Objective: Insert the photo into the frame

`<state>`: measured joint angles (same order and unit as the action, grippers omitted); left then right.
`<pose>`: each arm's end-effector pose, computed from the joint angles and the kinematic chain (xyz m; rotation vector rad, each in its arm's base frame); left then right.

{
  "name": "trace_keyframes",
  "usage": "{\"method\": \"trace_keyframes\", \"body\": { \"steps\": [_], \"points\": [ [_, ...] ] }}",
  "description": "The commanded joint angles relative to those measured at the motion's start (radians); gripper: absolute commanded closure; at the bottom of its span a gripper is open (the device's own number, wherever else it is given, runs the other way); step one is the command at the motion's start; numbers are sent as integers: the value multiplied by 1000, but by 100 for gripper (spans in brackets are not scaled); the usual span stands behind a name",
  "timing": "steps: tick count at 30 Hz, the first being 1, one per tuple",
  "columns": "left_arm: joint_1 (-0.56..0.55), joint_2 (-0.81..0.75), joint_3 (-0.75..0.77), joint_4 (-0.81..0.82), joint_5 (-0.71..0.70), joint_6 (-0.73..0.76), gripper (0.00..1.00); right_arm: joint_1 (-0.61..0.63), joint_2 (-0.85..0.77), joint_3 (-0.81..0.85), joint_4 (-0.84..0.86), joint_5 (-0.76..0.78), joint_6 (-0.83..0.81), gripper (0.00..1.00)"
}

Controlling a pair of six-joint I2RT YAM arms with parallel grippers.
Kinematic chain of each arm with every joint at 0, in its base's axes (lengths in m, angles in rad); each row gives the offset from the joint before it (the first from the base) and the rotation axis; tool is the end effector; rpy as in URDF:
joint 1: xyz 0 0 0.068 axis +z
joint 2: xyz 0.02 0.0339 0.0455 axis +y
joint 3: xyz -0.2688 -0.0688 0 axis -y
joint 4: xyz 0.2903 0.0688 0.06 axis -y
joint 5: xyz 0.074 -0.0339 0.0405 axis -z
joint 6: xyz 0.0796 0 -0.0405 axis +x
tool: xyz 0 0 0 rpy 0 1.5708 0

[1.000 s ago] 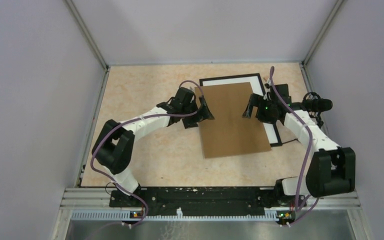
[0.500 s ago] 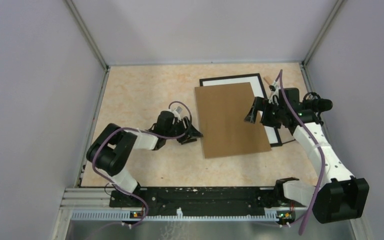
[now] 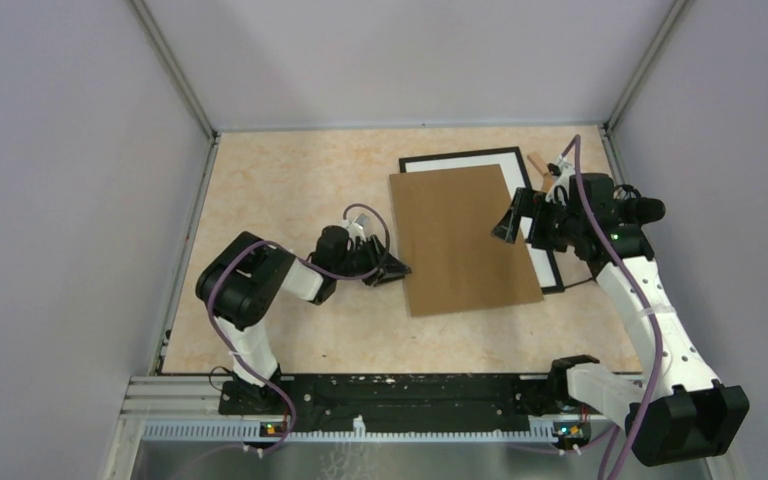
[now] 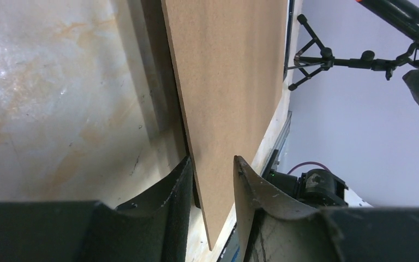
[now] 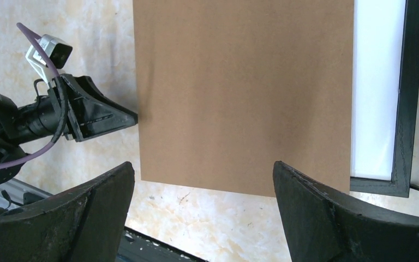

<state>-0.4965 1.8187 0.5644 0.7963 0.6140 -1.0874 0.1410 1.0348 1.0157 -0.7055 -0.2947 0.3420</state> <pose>0.2930 -0.2109 0.0554 -0.2357 2.3310 -1.5294 0.2805 0.0632 0.2995 0.0786 2.3264 0.5848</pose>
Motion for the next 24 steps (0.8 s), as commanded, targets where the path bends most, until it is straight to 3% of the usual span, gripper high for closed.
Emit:
{"method": "trace_keyframes", "body": {
  "steps": [1,7,11,15,21,24],
  "points": [
    [1,44,-1,165,36,-45,63,4,-25,45,2,2,-1,5],
    [1,74,15,205,39,-68,67,3,-30,64,-14,14,-10,5],
    [1,67,38,130,17,-39,68,3,-36,65,-15,23,-14,5],
    [2,100,76,122,34,-23,76,3,-35,67,-9,21,-12,5],
    [1,86,141,125,40,-27,97,3,-28,101,-16,23,-14,5],
    [2,57,171,94,37,-25,100,3,-28,103,-13,26,-15,5]
  ]
}}
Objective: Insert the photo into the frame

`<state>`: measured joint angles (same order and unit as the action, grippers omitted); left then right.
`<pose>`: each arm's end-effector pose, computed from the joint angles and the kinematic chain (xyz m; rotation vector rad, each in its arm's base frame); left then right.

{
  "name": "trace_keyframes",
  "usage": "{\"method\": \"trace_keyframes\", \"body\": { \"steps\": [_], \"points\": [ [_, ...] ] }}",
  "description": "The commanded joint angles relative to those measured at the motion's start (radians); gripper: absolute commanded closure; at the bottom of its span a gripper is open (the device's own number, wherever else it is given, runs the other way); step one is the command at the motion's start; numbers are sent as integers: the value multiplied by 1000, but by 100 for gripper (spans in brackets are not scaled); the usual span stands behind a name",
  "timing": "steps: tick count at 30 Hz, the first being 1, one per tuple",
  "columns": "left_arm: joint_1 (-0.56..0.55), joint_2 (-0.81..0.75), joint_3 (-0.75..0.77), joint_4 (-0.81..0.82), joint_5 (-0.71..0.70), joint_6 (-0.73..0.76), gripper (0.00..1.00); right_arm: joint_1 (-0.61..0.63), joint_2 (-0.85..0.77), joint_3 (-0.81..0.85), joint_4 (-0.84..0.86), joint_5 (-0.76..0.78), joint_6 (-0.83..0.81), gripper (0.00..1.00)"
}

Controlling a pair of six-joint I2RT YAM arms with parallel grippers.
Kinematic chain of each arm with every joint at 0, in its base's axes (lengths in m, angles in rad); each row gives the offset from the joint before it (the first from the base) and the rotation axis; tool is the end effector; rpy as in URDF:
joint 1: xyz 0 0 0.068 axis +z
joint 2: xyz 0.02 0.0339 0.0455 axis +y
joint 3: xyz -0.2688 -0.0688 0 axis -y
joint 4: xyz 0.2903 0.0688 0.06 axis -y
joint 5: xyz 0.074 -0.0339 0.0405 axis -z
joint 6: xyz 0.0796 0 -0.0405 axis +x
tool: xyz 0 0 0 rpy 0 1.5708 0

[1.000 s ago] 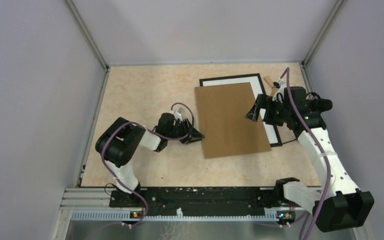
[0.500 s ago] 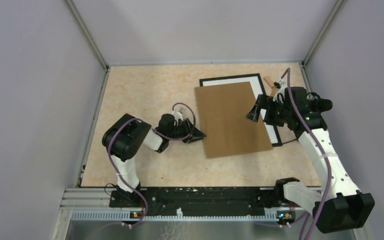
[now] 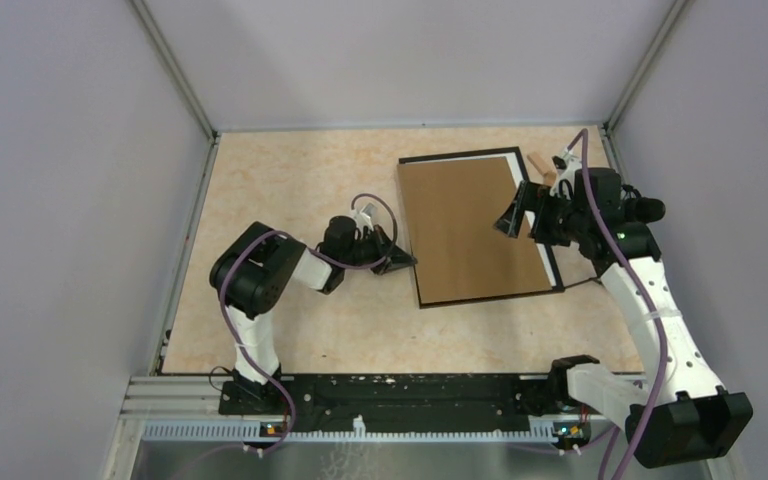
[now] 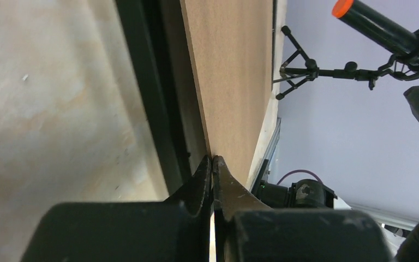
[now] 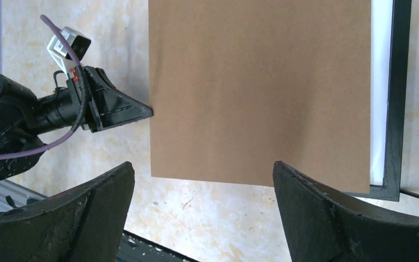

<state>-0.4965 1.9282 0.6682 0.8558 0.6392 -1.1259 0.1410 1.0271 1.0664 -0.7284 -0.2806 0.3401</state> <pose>0.3174 -0.2260 0.0530 -0.2294 2.2931 -1.5904 0.2789 0.0619 0.3192 0.0756 2.2903 0.5706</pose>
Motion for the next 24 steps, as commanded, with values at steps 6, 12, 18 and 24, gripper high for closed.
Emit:
{"method": "trace_keyframes", "body": {
  "steps": [6,12,18,24],
  "points": [
    [1,-59,127,-13,1,-3,100,3,-21,32,26,14,-8,5],
    [-3,-13,174,-29,1,-25,100,2,-25,38,18,20,-11,5],
    [-19,11,184,-15,-3,-40,100,3,-29,25,20,26,-11,5],
    [-28,29,192,-28,-16,-33,100,3,-29,16,32,19,-3,5]
  ]
}}
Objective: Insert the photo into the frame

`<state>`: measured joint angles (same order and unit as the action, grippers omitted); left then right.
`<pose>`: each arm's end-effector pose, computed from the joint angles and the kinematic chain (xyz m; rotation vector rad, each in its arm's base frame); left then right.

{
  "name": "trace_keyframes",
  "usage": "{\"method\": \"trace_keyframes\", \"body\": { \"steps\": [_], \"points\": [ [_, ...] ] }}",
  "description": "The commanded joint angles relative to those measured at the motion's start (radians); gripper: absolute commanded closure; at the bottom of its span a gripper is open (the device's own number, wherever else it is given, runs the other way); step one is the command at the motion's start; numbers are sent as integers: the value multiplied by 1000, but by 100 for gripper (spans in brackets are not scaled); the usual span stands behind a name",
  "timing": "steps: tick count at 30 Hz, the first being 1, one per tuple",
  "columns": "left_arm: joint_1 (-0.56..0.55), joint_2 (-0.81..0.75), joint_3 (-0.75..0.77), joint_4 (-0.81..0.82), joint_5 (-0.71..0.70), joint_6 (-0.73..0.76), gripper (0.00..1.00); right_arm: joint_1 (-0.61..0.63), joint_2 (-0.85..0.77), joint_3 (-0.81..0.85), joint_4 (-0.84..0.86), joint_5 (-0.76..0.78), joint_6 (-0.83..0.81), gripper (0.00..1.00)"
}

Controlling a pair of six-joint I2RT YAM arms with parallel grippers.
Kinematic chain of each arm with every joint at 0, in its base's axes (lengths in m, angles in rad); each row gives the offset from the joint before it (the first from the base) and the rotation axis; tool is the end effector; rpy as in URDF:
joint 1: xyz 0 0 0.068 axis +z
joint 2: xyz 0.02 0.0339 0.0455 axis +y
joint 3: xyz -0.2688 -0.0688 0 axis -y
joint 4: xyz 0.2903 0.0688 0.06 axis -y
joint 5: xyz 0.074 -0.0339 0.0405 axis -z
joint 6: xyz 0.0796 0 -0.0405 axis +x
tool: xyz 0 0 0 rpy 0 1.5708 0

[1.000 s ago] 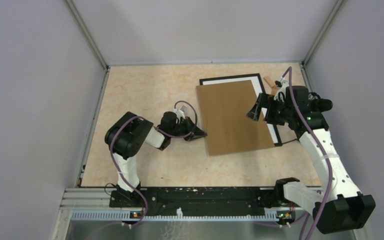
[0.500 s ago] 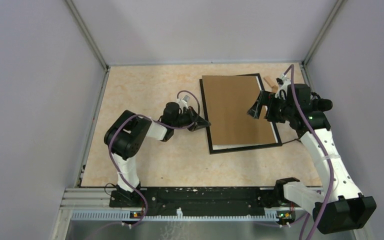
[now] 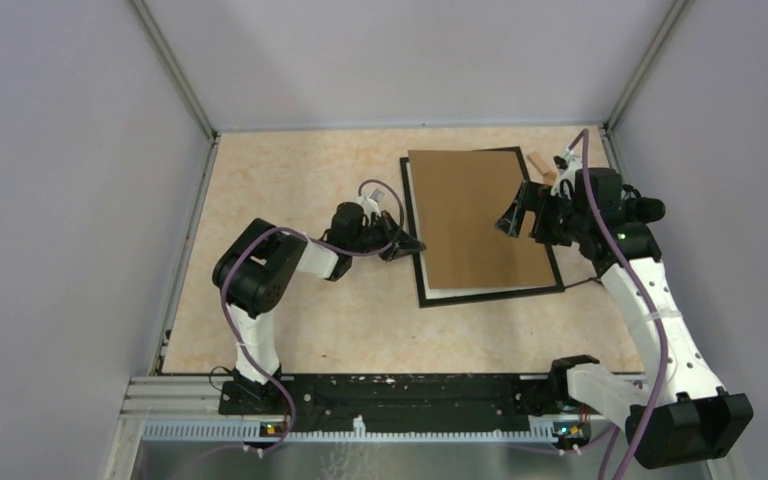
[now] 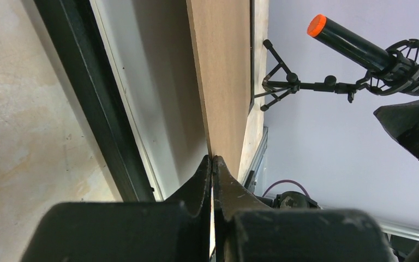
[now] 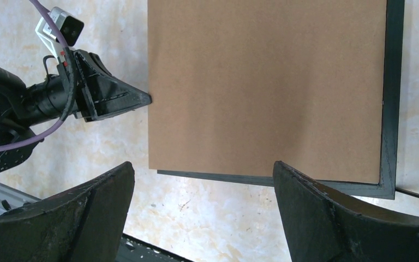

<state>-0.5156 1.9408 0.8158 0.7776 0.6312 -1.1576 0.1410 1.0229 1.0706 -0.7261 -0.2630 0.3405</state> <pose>0.3479 -0.2512 0.0810 -0.2163 2.2493 -1.6288 0.2788 0.0605 0.3221 0.0834 2.2789 0.5519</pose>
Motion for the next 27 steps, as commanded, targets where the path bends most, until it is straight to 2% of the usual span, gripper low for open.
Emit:
{"method": "trace_keyframes", "body": {
  "steps": [1,8,12,15,17,21,27],
  "points": [
    [-10,17,46,42,-10,7,100,3,-25,11,31,0,-3,5],
    [-11,12,92,-105,-46,110,100,2,-24,-2,37,-4,3,5],
    [-15,13,150,-252,-58,184,100,3,-24,-6,44,-13,8,5],
    [-26,-24,195,-430,-126,293,89,4,-24,-9,46,-15,10,5],
    [-33,-48,232,-535,-180,376,78,3,-24,-18,52,-16,9,5],
    [-40,-113,279,-710,-242,499,38,3,-14,-39,62,-20,12,5],
    [-40,-313,230,-817,-310,625,7,4,55,-66,64,56,-8,5]
  ]
}}
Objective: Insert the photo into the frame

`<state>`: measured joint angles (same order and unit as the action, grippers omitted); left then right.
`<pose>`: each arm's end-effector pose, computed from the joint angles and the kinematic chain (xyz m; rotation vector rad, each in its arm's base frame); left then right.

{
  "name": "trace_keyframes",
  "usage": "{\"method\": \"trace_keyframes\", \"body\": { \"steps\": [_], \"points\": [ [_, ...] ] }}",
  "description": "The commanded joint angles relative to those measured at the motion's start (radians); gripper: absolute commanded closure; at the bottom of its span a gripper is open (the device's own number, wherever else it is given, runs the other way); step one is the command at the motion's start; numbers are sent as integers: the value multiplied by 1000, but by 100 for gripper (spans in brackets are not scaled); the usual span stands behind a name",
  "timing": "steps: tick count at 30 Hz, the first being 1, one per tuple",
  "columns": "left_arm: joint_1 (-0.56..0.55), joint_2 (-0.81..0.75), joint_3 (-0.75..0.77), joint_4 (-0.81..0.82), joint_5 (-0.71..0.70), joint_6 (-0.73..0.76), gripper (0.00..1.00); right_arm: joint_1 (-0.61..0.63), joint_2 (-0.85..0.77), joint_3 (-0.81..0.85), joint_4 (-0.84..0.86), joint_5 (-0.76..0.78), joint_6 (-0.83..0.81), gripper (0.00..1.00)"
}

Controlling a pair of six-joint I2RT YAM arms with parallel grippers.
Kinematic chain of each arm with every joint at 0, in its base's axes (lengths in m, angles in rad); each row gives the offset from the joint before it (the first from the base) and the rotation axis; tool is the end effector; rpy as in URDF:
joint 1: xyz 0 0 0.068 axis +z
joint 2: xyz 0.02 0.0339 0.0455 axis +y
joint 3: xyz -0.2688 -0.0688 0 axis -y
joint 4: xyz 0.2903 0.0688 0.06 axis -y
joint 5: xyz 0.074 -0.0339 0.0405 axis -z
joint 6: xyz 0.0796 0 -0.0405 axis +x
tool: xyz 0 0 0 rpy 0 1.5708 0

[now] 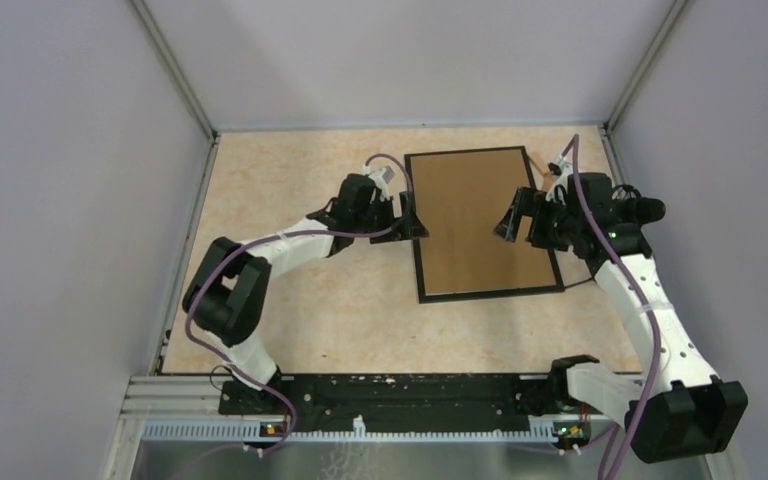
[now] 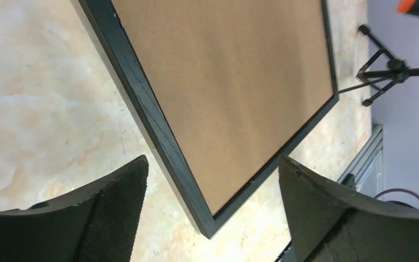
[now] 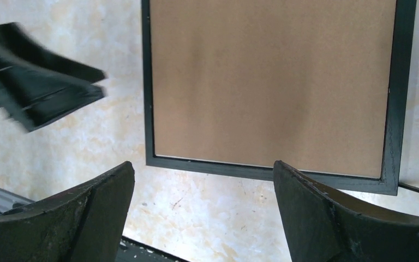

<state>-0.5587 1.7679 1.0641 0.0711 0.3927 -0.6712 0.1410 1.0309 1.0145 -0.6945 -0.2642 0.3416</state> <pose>0.3669 -0.2653 0.1477 0.1052 2.3773 -1.0769 0.2816 0.0610 0.3009 0.0912 2.3115 0.5509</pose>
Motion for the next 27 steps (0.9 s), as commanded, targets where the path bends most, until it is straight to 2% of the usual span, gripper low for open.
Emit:
{"method": "trace_keyframes", "body": {
  "steps": [1,5,9,11,15,20,24,27],
  "points": [
    [7,-156,-19,-132,-74,146,3,3,70,-10,36,76,-10,5],
    [16,-160,-45,-139,-56,122,4,15,190,5,90,151,-17,5],
    [14,-97,-32,-90,-1,65,9,25,381,122,87,260,-27,5],
    [4,-34,28,-106,-26,62,12,25,469,193,84,319,-29,5],
    [-5,106,239,-281,-159,97,23,25,598,345,31,313,-38,5],
    [-55,168,300,-354,-302,120,32,25,575,338,80,211,-10,6],
    [-75,215,308,-371,-333,113,39,25,535,294,97,192,-6,6],
    [-89,247,331,-377,-340,116,41,25,508,267,98,195,-11,6]
  ]
}}
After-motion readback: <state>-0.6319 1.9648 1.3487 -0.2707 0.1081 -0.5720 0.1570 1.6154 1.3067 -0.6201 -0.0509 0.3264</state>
